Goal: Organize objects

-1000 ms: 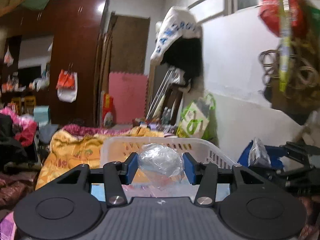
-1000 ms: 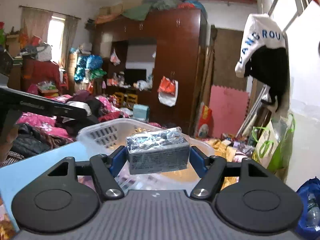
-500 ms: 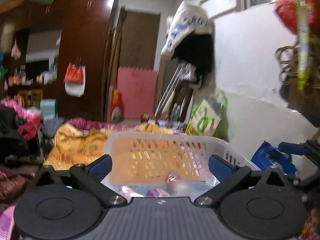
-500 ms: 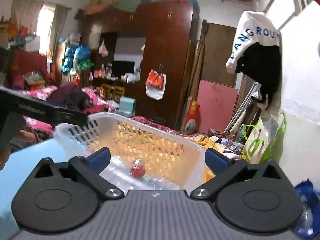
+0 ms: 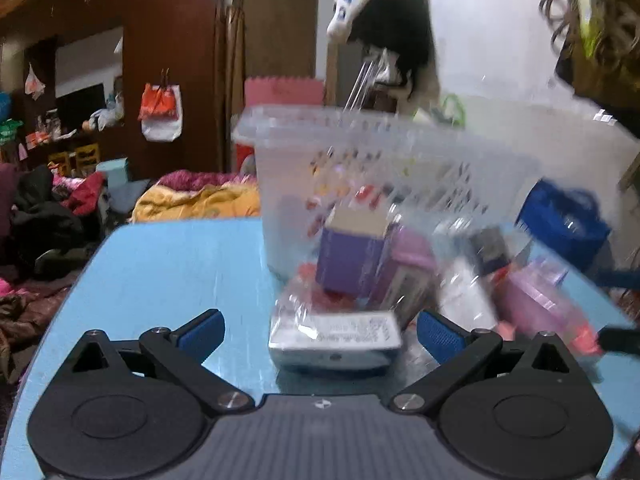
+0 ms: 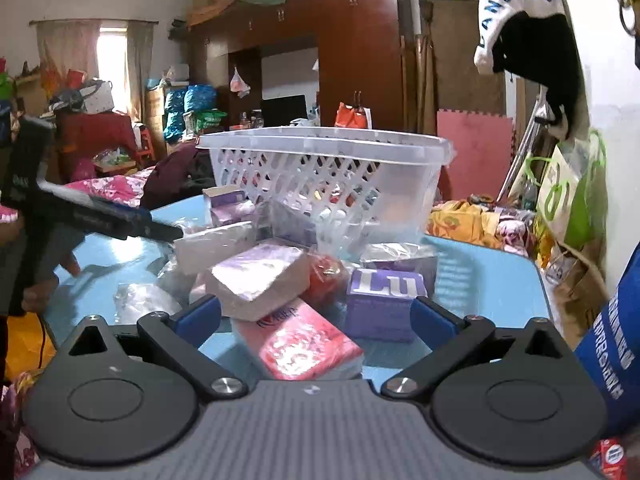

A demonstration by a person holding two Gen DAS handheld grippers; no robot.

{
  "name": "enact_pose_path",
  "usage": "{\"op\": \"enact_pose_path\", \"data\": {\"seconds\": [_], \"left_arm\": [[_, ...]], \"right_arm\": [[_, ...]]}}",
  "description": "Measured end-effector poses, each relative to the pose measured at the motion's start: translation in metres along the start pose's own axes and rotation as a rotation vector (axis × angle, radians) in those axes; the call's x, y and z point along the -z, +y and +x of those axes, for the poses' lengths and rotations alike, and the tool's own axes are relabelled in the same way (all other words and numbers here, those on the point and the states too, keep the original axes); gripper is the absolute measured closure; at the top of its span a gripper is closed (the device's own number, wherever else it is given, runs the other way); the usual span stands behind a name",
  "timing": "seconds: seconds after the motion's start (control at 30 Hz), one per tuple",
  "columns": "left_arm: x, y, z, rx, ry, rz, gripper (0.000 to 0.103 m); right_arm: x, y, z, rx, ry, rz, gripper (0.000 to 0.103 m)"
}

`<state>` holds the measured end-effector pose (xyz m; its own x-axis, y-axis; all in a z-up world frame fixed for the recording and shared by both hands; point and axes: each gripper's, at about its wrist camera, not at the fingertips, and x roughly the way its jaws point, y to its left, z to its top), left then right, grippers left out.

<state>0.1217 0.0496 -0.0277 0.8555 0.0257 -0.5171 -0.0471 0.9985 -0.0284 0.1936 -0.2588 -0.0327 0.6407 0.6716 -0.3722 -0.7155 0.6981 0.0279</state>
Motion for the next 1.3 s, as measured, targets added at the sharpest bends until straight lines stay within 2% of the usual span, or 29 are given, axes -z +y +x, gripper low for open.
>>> {"op": "enact_pose_path", "data": {"seconds": [0.13, 0.17, 0.2, 0.3, 0.4, 0.5, 0.57, 0.83, 0.93, 0.97, 1.1, 1.2, 1.3], "left_arm": [[0.0, 0.005, 0.004, -0.011, 0.031, -0.003, 0.001], [0.001, 0.008, 0.003, -0.008, 0.036, -0.01, 0.001], [0.001, 0.011, 0.004, -0.003, 0.043, -0.026, 0.001], [0.002, 0.019, 0.006, -0.006, 0.056, -0.05, 0.001], [0.002, 0.018, 0.006, -0.014, 0.051, -0.039, 0.002], [0.003, 0.013, 0.007, -0.003, 0.054, -0.015, 0.002], [0.003, 0.01, 0.008, -0.01, 0.059, -0.009, 0.002], [0.003, 0.0, 0.019, -0.032, 0.156, 0.041, 0.002], [0.003, -0.005, 0.016, -0.052, 0.143, 0.067, 0.003], [0.003, -0.005, 0.014, -0.054, 0.137, 0.066, 0.004], [0.004, -0.003, 0.011, -0.047, 0.127, 0.051, 0.026], [0.005, -0.004, 0.007, -0.032, 0.111, 0.053, 0.028], [0.007, -0.002, -0.003, -0.019, 0.05, 0.049, 0.028]], "right_arm": [[0.005, 0.0, 0.005, -0.043, 0.037, 0.001, 0.001], [0.007, 0.002, 0.007, -0.038, 0.052, -0.015, 0.003], [0.007, 0.003, 0.01, -0.036, 0.07, -0.023, 0.01], [0.012, 0.006, 0.015, -0.046, 0.104, -0.049, 0.018], [0.014, 0.006, 0.014, -0.052, 0.107, -0.054, 0.019], [0.017, 0.002, 0.001, -0.047, 0.012, 0.004, 0.017], [0.012, 0.005, -0.001, -0.082, -0.019, 0.034, 0.017], [-0.011, 0.045, 0.033, -0.047, 0.051, -0.039, 0.016], [-0.011, 0.048, 0.039, -0.02, 0.069, -0.046, 0.017], [-0.01, 0.047, 0.038, -0.023, 0.071, -0.043, 0.022], [-0.005, 0.044, 0.031, -0.02, 0.081, -0.049, 0.042], [-0.003, 0.044, 0.028, -0.02, 0.083, -0.057, 0.045], [-0.002, 0.043, 0.026, -0.007, 0.076, -0.063, 0.047]]}}
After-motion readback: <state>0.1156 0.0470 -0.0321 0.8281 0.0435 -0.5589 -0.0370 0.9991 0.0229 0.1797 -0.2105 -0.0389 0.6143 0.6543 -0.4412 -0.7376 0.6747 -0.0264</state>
